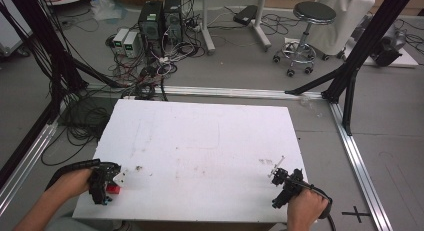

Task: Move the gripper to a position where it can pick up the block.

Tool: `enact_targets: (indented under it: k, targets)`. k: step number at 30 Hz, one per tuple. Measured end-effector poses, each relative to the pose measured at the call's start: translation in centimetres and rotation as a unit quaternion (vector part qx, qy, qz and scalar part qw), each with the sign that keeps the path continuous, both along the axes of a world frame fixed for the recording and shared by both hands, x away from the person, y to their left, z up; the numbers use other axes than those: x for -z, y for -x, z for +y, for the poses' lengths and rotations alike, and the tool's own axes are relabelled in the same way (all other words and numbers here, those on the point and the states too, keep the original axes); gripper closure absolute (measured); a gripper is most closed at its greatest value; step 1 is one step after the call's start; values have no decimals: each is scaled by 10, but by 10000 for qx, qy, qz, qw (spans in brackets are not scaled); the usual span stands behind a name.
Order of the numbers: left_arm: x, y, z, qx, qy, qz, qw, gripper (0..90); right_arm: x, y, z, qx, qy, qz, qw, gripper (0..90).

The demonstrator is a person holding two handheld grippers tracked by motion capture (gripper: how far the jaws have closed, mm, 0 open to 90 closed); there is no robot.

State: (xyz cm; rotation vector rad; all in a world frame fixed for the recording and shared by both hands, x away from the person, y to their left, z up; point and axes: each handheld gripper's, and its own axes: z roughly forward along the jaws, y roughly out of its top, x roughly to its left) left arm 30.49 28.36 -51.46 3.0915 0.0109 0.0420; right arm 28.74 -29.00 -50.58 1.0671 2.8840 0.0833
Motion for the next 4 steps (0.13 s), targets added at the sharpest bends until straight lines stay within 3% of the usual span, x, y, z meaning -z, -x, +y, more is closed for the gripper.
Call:
enact_targets:
  k: [4]
  targets:
    - [-1, 0, 0, 17, -17, -10, 10000, 205, 0, 0, 0, -8, -4, -12, 10000, 33]
